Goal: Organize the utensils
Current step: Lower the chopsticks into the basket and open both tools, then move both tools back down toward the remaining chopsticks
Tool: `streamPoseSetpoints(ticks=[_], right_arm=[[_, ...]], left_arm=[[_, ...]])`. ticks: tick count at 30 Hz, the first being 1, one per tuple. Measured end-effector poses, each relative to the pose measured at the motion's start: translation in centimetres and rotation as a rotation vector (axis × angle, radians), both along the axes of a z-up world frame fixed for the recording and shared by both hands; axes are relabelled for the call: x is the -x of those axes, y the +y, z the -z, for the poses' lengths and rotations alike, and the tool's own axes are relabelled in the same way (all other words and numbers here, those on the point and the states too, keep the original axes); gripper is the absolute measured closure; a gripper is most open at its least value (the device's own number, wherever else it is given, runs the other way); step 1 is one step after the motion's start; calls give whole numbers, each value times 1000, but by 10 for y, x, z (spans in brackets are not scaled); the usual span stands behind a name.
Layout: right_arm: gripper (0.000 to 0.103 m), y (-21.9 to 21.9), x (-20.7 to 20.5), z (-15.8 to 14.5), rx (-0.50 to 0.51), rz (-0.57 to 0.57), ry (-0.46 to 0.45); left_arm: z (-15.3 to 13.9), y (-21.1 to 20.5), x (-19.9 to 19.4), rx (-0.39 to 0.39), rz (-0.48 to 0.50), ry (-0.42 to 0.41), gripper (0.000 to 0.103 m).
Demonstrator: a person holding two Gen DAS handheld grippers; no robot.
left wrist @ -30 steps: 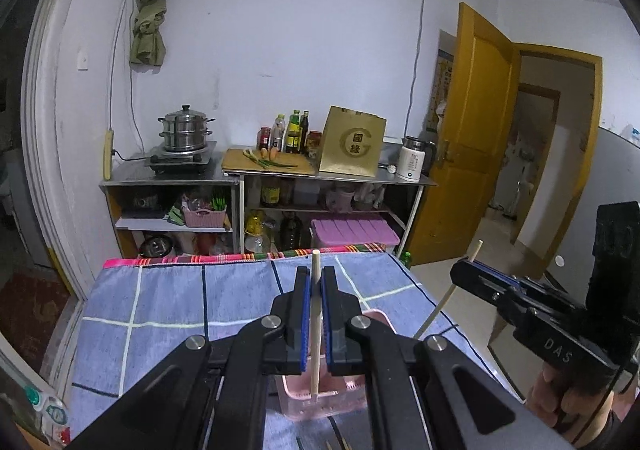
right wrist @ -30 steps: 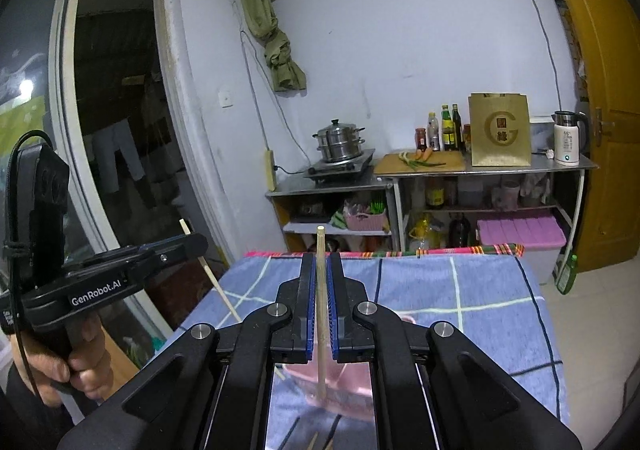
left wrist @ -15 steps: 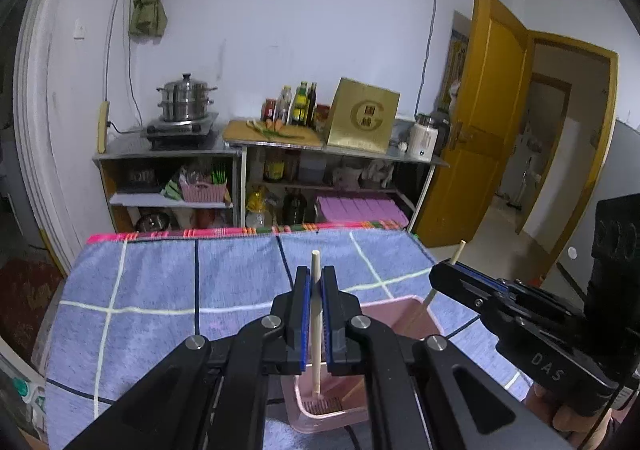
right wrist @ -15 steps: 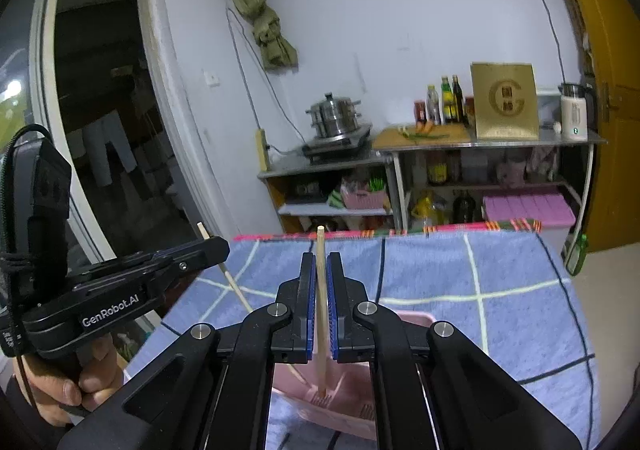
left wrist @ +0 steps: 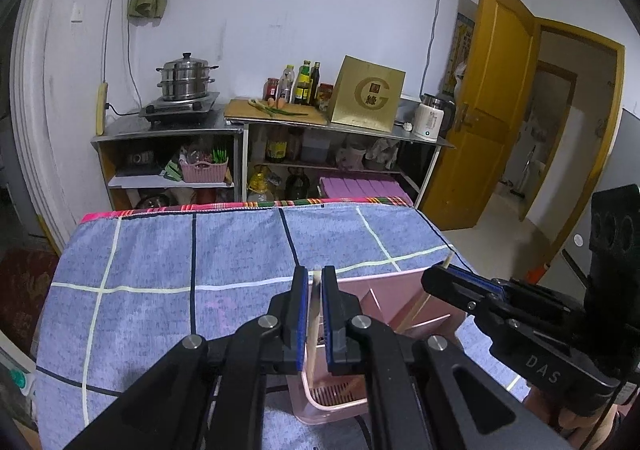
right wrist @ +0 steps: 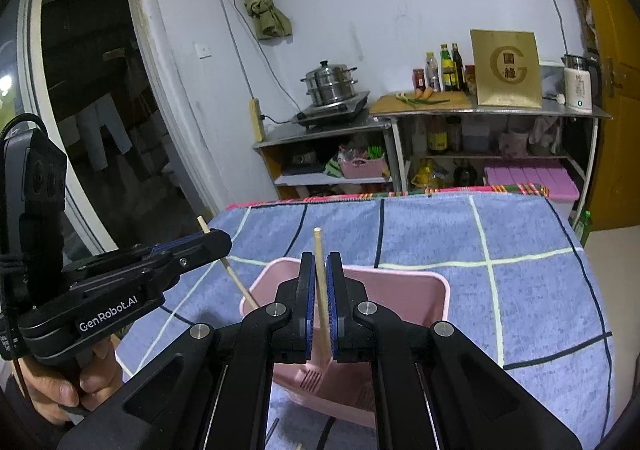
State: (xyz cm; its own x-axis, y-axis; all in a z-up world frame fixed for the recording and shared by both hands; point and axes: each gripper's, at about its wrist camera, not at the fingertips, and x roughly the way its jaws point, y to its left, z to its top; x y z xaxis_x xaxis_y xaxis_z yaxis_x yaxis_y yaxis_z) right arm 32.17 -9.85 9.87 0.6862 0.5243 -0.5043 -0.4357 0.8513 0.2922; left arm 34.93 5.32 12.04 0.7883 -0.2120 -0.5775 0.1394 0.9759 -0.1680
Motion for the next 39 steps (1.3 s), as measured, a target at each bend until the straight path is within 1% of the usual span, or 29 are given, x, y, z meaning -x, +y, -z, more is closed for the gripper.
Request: streamPoseSetpoints(ticks=[3,5,8,14,19,23,29,36,39], right_arm=[[94,-2,4,-3,4,7,-7],[90,-6,7,-6,-4,8,-14],[89,-12,13,-11,-14,13,-26],[89,-29,43,-22,-30,23,-59],[88,-41,78,-24,-27,20,-74],[88,-47,113,-20,3,31,-92],[88,-58,160,-10,13,26,-112],[88,-71,207,11,22,32,-104],[88,-78,218,19,22,37,-88]], left_arm=[[-2,-1,3,-3,-2,4,95],[-4,-1,6,-4,-1,1,90],[-9,-1,17,-6,-2,-23,87],[-19,-4,56,-35,-18,-68,87],[-22,-12,100,-54,-20,-101,86],[-17,-22,142,-58,-19,-120,83],[-3,-35,196,-50,-4,-142,82],[18,-42,248,-24,25,-146,82],[28,-42,264,-16,32,-135,82]])
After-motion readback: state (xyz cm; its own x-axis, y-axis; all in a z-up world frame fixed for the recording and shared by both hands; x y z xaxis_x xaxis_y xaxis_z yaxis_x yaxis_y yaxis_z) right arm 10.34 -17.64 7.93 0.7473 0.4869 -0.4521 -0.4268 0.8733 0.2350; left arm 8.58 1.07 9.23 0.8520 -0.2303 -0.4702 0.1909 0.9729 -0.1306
